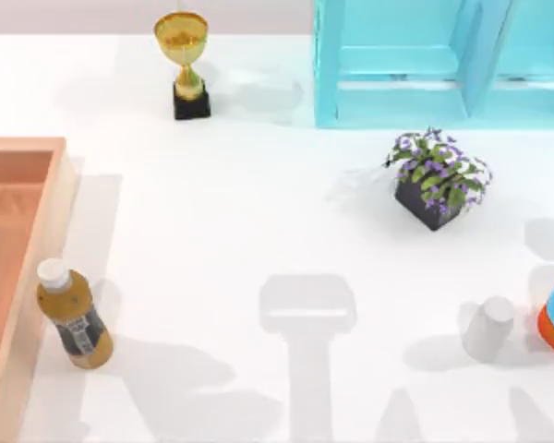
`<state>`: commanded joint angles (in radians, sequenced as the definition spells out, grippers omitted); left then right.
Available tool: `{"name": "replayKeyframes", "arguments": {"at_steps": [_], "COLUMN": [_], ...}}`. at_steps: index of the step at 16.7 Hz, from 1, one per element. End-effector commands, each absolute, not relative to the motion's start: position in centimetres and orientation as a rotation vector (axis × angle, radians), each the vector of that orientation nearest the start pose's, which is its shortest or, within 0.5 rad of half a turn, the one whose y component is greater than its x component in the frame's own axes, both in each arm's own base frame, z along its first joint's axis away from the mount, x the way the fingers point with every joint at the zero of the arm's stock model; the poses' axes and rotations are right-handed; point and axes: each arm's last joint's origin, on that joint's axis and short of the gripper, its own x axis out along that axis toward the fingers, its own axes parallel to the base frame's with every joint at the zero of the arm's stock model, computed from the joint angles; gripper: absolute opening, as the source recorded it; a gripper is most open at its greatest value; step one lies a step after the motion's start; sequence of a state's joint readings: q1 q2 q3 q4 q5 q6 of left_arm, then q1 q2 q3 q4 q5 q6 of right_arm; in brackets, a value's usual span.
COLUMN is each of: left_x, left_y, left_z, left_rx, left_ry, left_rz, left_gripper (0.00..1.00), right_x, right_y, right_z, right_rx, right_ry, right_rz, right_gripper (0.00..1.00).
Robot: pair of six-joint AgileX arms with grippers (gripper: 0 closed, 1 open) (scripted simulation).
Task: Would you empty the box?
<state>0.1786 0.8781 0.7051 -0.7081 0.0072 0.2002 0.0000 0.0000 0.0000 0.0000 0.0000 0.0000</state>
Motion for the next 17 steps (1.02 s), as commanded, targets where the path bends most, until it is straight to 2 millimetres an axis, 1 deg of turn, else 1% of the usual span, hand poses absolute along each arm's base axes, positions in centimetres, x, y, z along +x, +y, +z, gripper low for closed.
{"name": "replayKeyframes", "arguments": {"at_steps": [2,5,8,11,17], "left_x": [19.4,22.8,25.1,26.0,26.1], "left_y": [4.3,6.3,7.9,8.7,8.6], "left_z": [24.8,24.7,24.3,24.1,24.0], "left_rx": [0.095,0.067,0.036,0.018,0.020], "left_ry": [1.083,1.325,1.490,1.565,1.568], "left_rz": [0.059,0.028,-0.008,-0.028,-0.032], "left_gripper": [1.00,1.00,1.00,1.00,1.00], "right_x": [10.6,10.6,10.6,10.6,10.6], "right_y": [-0.1,-0.1,-0.1,-0.1,-0.1], "right_z": [16.0,16.0,16.0,16.0,16.0], "right_rx": [0.000,0.000,0.000,0.000,0.000], "right_ry": [0.000,0.000,0.000,0.000,0.000], "right_rz": [0.000,0.000,0.000,0.000,0.000], "right_gripper": [1.00,1.00,1.00,1.00,1.00]}}
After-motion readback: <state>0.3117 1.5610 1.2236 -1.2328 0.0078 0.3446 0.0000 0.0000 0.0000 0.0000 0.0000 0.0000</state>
